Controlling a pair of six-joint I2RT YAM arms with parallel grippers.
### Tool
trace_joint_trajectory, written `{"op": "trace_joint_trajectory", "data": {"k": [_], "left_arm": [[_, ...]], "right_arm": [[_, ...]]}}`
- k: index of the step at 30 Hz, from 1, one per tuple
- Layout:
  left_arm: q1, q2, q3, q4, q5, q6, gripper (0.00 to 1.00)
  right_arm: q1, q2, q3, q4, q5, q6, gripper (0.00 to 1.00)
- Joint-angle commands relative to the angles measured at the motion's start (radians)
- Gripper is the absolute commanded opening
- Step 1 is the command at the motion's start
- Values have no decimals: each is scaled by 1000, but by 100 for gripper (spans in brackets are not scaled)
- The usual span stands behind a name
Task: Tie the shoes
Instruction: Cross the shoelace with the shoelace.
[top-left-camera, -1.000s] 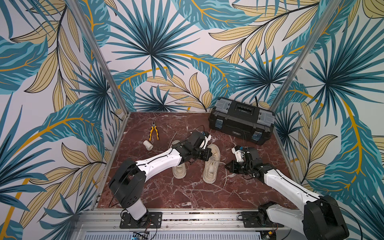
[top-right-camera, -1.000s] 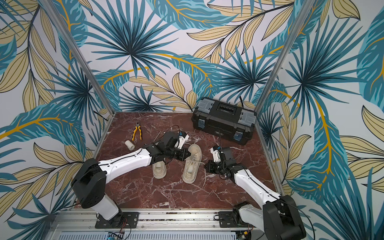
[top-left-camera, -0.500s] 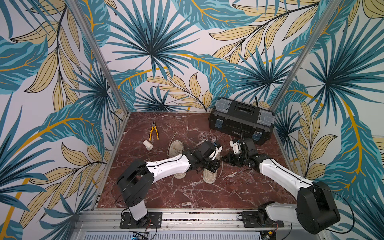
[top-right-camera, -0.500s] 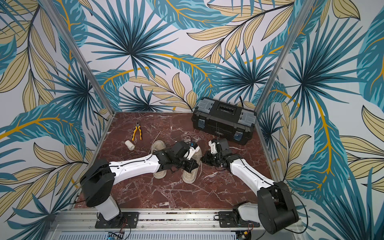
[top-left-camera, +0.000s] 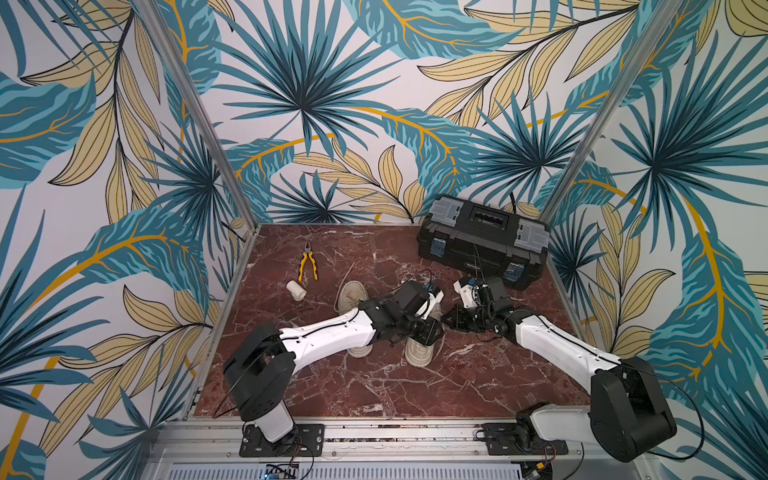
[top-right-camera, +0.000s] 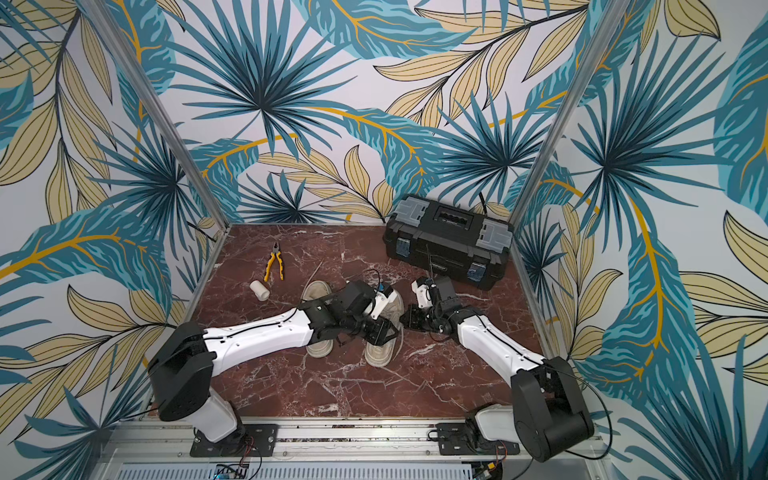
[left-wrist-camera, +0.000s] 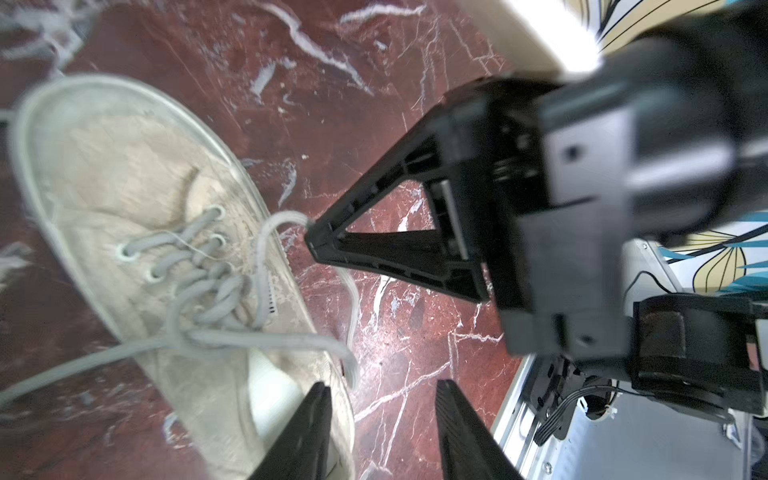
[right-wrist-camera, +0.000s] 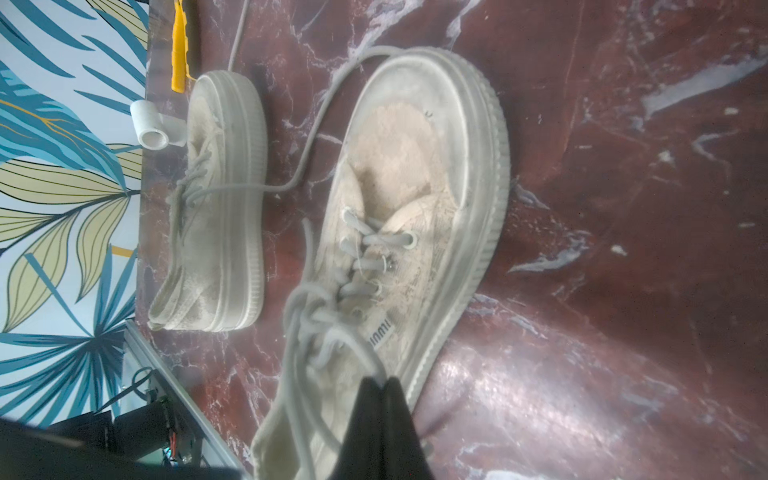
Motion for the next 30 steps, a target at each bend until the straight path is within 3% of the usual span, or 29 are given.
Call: {"op": "trace_joint_trajectory", "data": {"k": [1,6,11,15,20,24,30], "left_arm": [[20,-81,-2,-94,-74,6,50],[134,-106,-36,-86,-8,-62,49],[198,-26,-9,-22,104,-77,42],[220,65,18,31,177,-105,37],[222,157,43,99,232,-140,38],[222,189,41,125,238,-162,38],[223,187,25,171,254,-178,30]], "right_arm": [[4,14,22,-33,14,-55,0],[6,19,35,-31,-6,-67,0],[8,26,38,-36,-7,-73,0],[9,33,39,-31,-12,-69,0],[12,35,39,-30,-14,-68,0],[14,34,37,-26,-18,-65,0],[16,35,37,-24,-17,-66,0]]}}
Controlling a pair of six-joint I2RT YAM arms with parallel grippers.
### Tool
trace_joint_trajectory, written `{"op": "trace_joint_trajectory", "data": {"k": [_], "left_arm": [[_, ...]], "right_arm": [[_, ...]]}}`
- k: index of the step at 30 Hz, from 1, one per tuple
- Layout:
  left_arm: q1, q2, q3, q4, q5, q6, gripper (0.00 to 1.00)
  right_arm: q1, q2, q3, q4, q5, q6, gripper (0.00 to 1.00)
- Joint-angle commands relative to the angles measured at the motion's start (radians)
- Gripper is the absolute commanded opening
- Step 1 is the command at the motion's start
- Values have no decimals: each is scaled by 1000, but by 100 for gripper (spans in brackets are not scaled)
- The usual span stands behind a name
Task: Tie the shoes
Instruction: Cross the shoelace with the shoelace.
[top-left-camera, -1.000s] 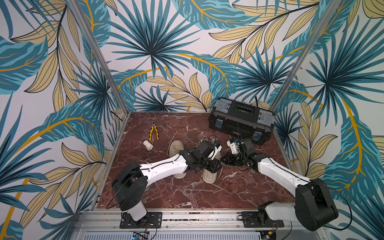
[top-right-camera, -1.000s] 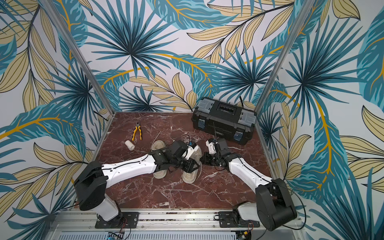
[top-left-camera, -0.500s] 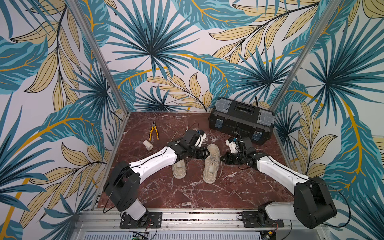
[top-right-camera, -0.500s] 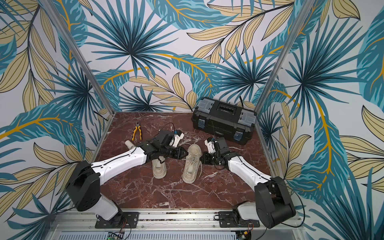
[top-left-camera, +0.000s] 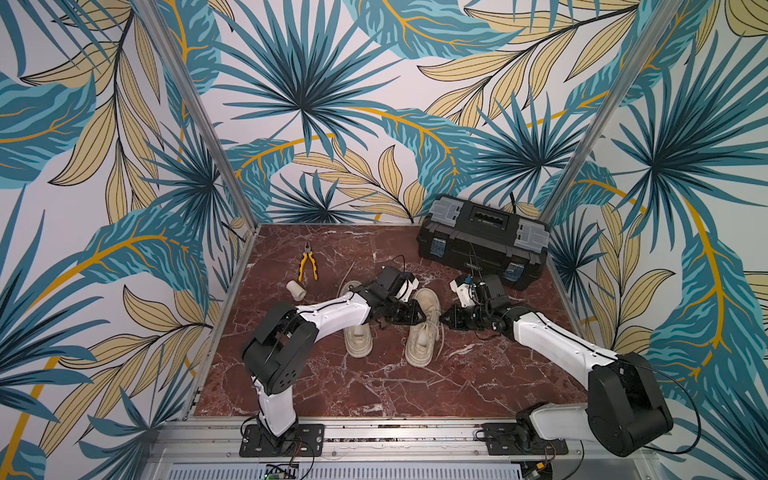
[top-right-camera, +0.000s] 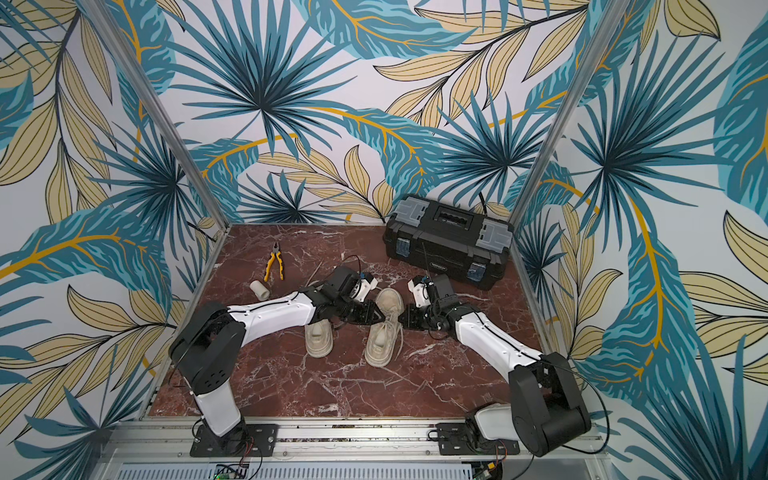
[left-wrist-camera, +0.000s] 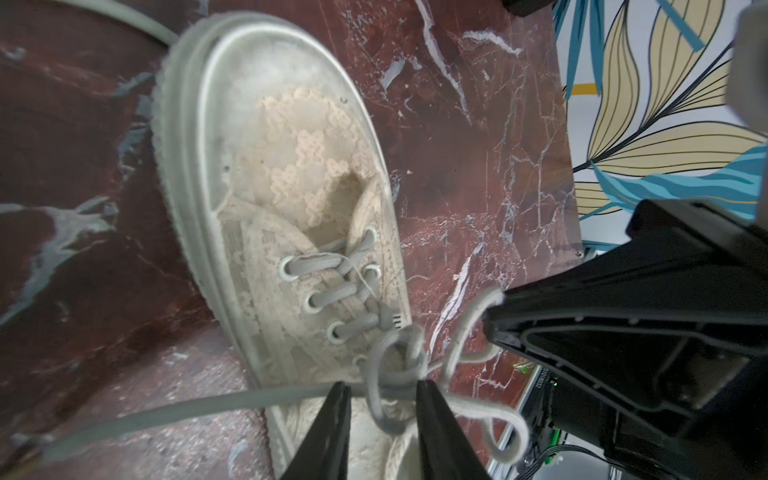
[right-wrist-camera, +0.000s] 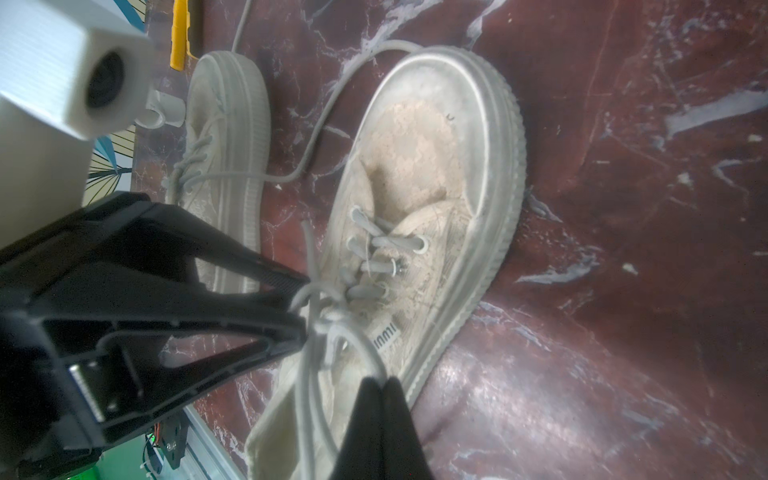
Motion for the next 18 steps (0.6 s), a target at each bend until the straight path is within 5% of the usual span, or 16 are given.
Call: {"op": "trace_joint_trajectory", "data": {"k": [1,10,18], "left_arm": [[2,-12,22,56,22,-11,28],[3,-28,25,35,7,8,11],[2,-43,19,37,-8,9,6]], "right_arm": [[7,12,11,-7,-9,-15,0],[13,-17,23,-20,-24,-44,0],[38,-14,42,-37,-35,-60,0]]}}
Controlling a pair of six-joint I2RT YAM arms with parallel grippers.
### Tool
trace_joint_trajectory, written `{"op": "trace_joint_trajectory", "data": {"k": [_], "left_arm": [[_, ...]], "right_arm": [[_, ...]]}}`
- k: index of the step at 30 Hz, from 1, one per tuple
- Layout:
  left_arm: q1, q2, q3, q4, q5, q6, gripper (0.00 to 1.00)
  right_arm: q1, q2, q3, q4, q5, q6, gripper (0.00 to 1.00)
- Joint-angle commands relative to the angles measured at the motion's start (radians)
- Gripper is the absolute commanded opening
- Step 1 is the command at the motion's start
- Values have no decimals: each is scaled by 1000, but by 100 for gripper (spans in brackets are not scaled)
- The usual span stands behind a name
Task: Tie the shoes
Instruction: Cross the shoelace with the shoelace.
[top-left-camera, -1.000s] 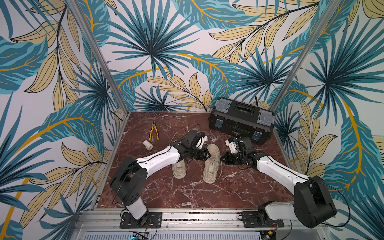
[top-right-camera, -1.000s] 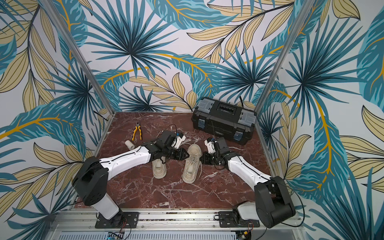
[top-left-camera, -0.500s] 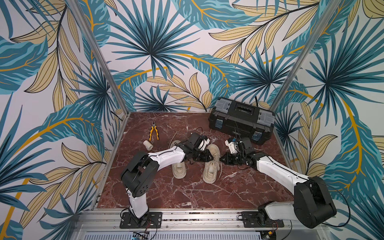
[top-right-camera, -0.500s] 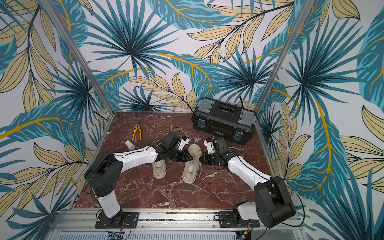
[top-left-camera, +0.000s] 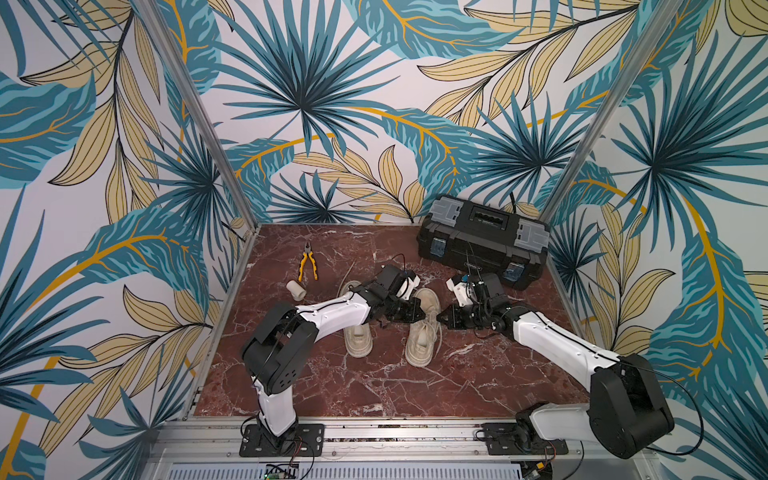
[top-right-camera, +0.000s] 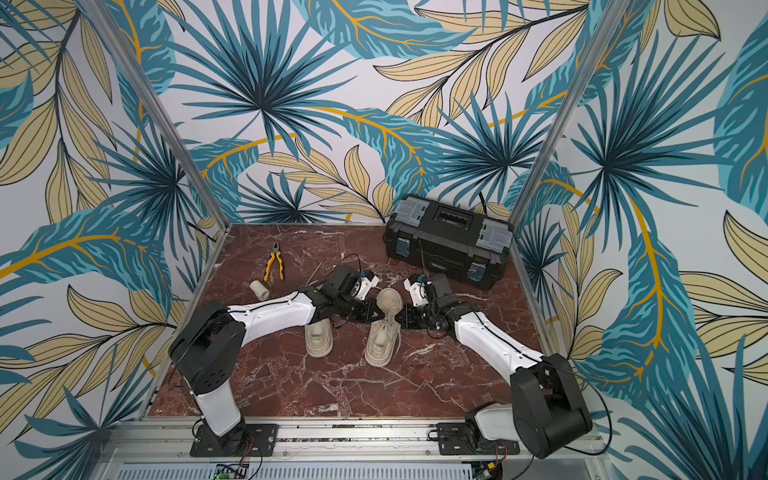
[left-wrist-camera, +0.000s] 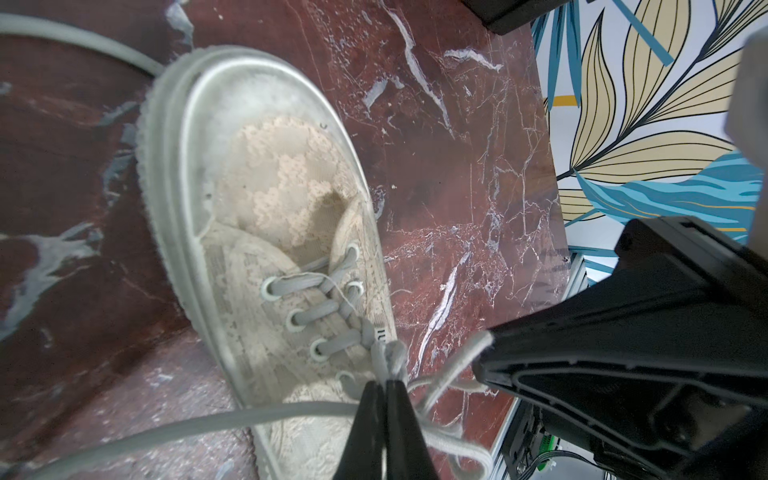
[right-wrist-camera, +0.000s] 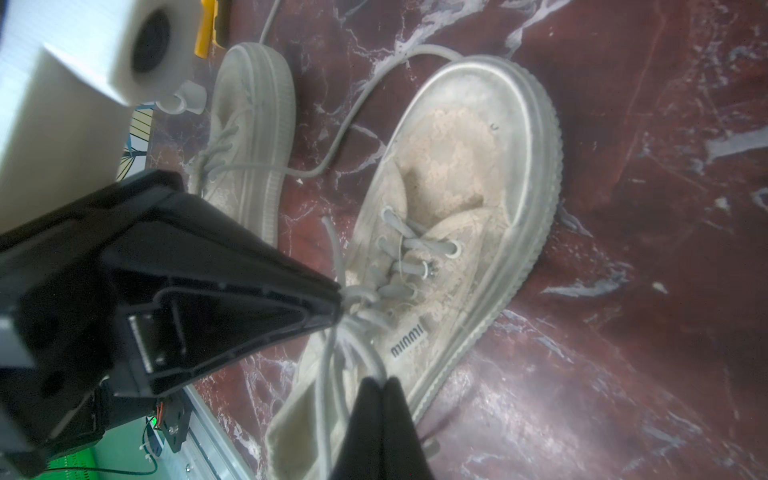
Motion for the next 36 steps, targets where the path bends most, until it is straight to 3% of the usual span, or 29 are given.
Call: {"op": "trace_joint_trajectory", "data": {"k": [1,18,36], "left_arm": [[2,-43,18,12,-11,12,6],[-4,-71,-1,30,-33,10,4],[-33,-62,25,1,-37,54,5]], "right_arm": [[17,1,21,-28,-17,-24,0],[76,127,60,-41,2,-30,0],[83,137,91,-31,20,-36,0]]}}
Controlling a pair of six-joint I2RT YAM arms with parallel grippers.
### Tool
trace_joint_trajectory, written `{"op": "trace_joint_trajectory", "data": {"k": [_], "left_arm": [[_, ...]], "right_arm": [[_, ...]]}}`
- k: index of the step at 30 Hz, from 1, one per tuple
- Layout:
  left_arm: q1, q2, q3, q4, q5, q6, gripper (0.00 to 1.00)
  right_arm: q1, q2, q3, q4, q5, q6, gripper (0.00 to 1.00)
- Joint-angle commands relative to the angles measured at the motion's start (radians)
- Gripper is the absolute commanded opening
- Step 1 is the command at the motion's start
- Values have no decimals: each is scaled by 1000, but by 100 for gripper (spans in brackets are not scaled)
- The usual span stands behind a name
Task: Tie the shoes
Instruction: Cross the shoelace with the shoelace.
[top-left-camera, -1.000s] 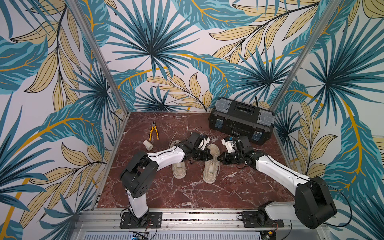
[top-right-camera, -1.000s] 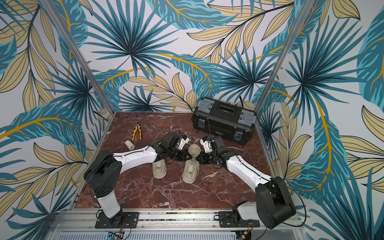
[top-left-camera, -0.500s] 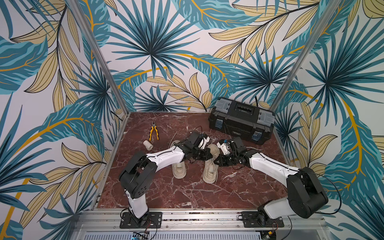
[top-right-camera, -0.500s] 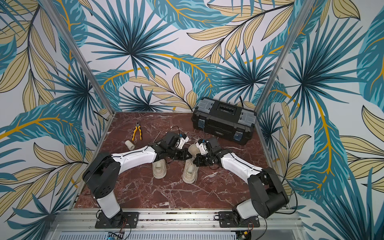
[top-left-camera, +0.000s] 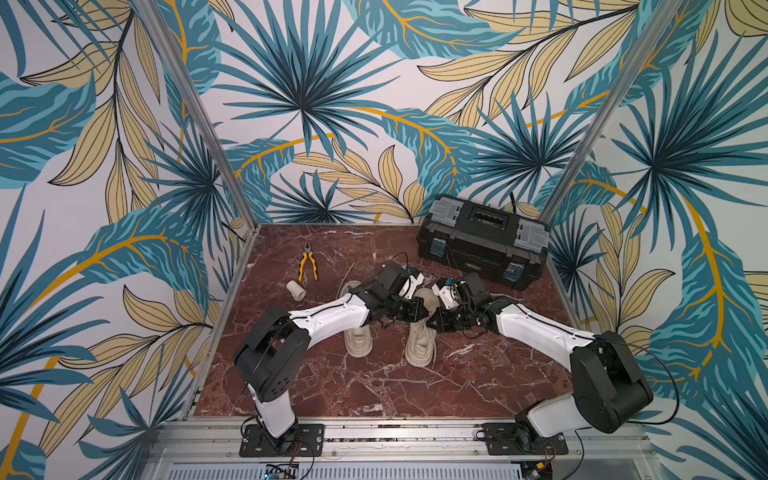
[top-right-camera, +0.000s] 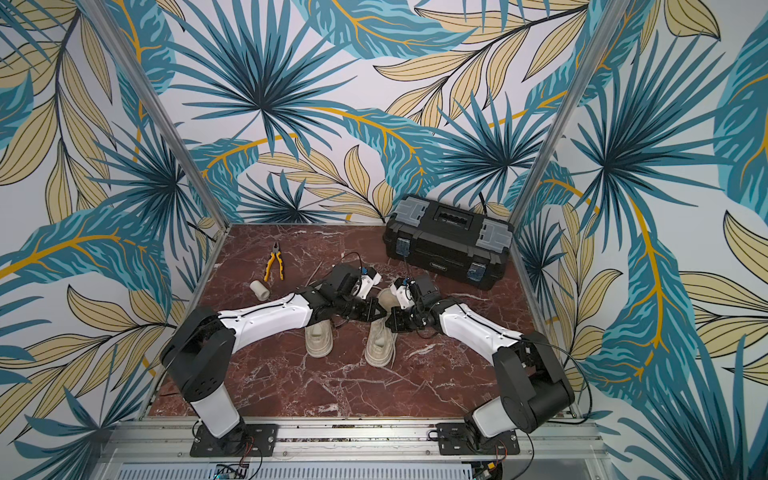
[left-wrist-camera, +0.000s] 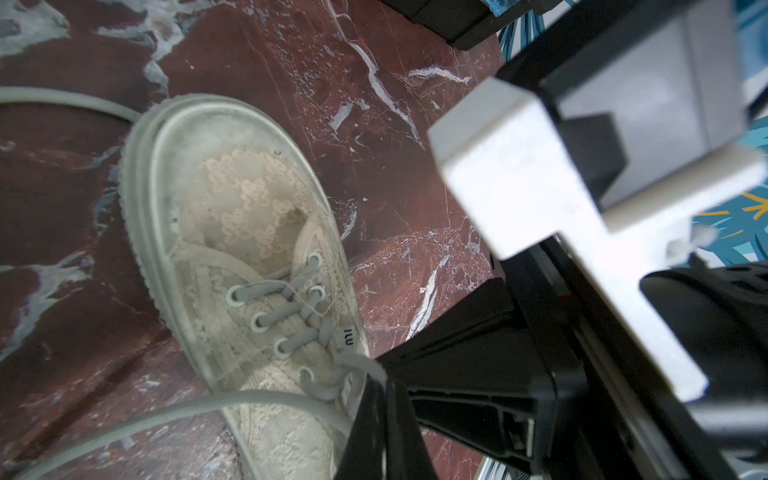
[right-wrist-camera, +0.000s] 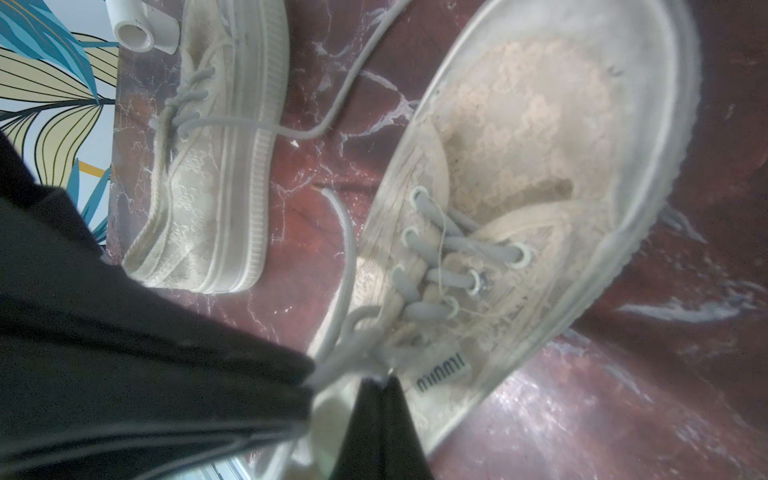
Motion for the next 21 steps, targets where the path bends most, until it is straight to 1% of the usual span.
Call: {"op": "trace_joint_trajectory", "data": {"k": [1,3,5,10,14,19,21], "left_arm": [[-4,-7,24,0,-6,19,5],[-7,-7,24,-1,-8,19,6],[-9,-8,21,0,-11,17,9],[-7,-25,8,-2,-19,15,21],[0,-60,8,-39,-38,34,32],[30,-108,8,-102,-69,71,43],[46,-114,4,-102,-78,79,48]], "right_arm": [[6,3,28,-8,7,-22,0],[6,6,33,-2,8,-21,0],[6,4,34,6,14,-15,0],[6,2,36,25,18,-7,0],[6,15,33,12,25,-14,0],[6,20,29,12,30,-15,0],[6,20,29,11,30,-16,0]]}}
